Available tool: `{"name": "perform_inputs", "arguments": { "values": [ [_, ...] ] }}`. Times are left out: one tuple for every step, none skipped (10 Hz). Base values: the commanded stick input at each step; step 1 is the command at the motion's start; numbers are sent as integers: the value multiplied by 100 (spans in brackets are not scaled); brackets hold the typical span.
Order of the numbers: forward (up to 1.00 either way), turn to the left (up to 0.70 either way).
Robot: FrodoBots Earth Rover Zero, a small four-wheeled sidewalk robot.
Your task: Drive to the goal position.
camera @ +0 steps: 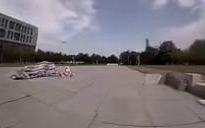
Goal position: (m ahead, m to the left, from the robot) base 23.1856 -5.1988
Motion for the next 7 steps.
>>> {"name": "perform_inputs", "arguments": {
  "values": [
    [100, 0],
    [100, 0],
    [100, 0],
    [100, 0],
    [100, 0],
    [100, -1],
    [100, -22]
  ]
}}
